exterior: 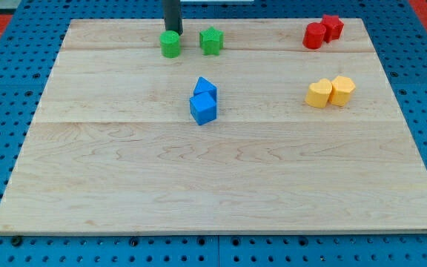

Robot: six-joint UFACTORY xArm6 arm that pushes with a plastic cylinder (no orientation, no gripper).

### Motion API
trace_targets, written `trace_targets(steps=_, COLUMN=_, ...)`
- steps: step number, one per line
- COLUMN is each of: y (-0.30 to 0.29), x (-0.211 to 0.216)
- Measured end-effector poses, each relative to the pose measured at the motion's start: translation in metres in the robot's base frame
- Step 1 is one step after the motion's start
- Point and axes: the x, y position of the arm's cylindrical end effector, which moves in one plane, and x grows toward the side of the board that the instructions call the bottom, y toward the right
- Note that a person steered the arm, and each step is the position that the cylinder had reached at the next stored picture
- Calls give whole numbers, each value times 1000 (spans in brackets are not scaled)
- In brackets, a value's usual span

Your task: Slide the green circle to the bottom left

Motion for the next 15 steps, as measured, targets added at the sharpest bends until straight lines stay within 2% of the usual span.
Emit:
trace_targets(steps=1, y=20, x=13)
trace_targets(steps=2, y=9, x=49)
trace_targets(steps=3, y=-51, x=65)
trace_targets(steps=7, y=-39, x=11)
trace_targets(steps=9, y=-75, x=68)
trace_targets(steps=10, y=-76, x=72)
trace_targets(steps=11, y=-85, x=51)
trace_targets(steps=13, y=-167, x=144)
trace_targets(steps=14, y=-178, x=198)
trace_targets(steps=15, y=-176, x=172)
